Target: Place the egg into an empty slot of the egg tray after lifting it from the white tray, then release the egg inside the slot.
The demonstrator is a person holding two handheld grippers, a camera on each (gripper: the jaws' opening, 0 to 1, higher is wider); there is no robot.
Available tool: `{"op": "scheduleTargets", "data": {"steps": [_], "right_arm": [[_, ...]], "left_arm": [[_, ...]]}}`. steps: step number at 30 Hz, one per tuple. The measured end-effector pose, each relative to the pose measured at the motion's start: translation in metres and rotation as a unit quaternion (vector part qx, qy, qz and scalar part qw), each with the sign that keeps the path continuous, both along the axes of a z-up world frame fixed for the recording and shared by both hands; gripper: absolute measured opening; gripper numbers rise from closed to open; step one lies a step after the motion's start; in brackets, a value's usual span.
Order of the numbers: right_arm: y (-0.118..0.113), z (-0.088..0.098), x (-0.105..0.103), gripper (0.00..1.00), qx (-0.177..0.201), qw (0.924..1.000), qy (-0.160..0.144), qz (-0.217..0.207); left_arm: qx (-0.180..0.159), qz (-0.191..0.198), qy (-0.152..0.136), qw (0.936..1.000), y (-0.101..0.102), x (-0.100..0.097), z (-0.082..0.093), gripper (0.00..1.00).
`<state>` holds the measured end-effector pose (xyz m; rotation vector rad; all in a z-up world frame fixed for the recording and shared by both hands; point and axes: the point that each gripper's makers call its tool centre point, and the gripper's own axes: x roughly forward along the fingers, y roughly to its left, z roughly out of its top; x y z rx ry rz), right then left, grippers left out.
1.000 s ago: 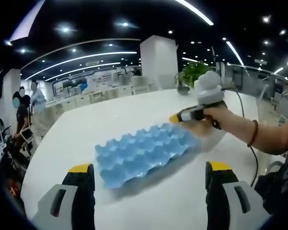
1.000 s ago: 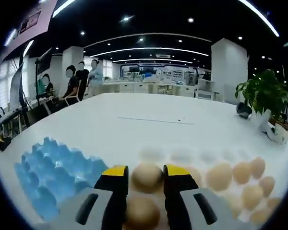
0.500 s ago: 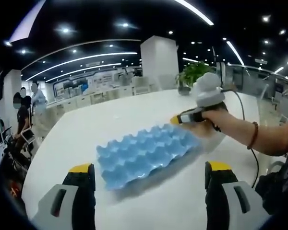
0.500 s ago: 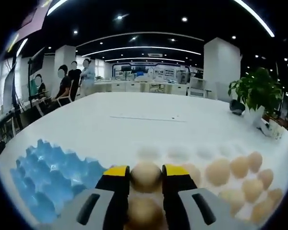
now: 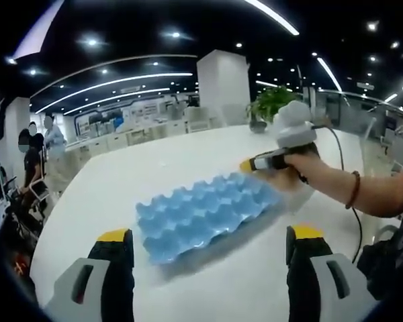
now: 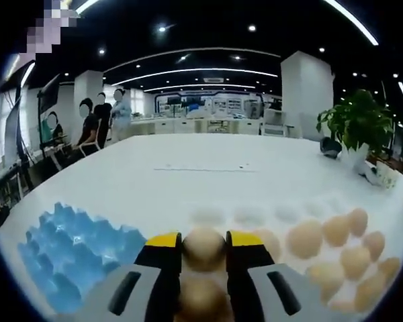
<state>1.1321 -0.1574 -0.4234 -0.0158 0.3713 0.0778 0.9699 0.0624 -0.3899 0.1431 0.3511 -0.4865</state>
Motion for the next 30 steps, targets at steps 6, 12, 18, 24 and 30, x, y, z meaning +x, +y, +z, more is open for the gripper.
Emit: {"op": "scheduleTargets", "data": {"steps": [6,12,18,24,30], "right_arm": [[0.001,0.009,-0.003,0.26,0.020,0.9994,-0.025,0.014],[0.005,0.017,-0.005,0.25,0.022,0.9982,-0.049,0.028],[0.008,0.023,-0.007,0.25,0.023,0.9970,-0.063,0.038],[0.013,0.027,-0.008,0.25,0.019,0.9963,-0.070,0.046],[0.026,0.034,-0.010,0.25,0.021,0.9946,-0.078,0.066]], "left_arm": [[-0.001,-0.002,0.002,1.0000,-0.001,-0.001,-0.002,0.96],[-0.001,-0.001,-0.001,1.0000,-0.001,-0.001,0.001,0.96],[0.001,0.000,0.001,1.0000,-0.002,-0.001,-0.001,0.96],[0.001,0.002,0.000,1.0000,-0.002,-0.001,0.000,0.96],[0.002,0.003,-0.001,1.0000,-0.001,-0.002,0.001,0.96]]}}
